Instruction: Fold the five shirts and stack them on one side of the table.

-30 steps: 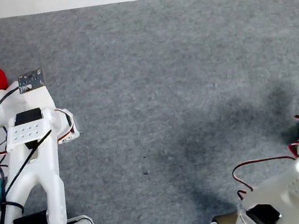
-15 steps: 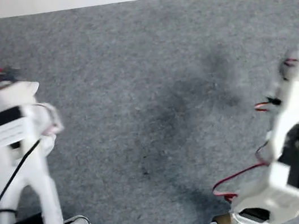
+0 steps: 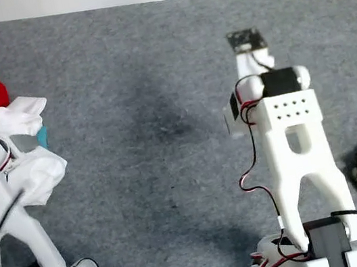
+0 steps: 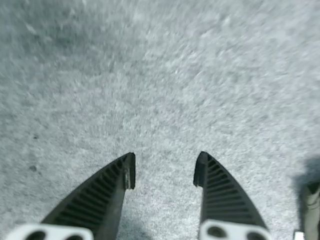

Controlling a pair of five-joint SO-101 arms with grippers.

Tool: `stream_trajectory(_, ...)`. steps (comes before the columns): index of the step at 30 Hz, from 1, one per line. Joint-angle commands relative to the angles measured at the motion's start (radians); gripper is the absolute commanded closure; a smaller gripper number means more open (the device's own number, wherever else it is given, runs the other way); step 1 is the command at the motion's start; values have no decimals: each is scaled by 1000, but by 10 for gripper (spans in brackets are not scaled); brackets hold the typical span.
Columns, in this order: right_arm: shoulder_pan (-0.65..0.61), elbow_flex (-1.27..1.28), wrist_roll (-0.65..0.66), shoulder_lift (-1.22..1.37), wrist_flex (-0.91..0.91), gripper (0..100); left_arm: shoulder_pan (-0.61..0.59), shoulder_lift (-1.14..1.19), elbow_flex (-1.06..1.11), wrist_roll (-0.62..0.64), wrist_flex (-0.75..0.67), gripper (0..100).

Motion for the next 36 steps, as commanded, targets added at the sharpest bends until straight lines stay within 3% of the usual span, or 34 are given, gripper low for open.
stream_trajectory(1, -13, 36, -11, -36, -50, 819, -12, 68, -8, -44, -6, 683)
stream_trajectory(13, -12, 54, -3, -35, -65, 819, 13, 262, 7, -37, -78, 736)
stream_trajectory(15, -12, 56, -3, -35, -81, 820, 47, 268, 12, -37, -78, 780)
stream_trajectory(21, -10, 64, -9, -35, -93, 821, 231, 259, -15, -37, -77, 980)
stream_trajectory(36, 91, 298, -12, -42, -341, 821, 866, 259, -479, -8, 43, 990)
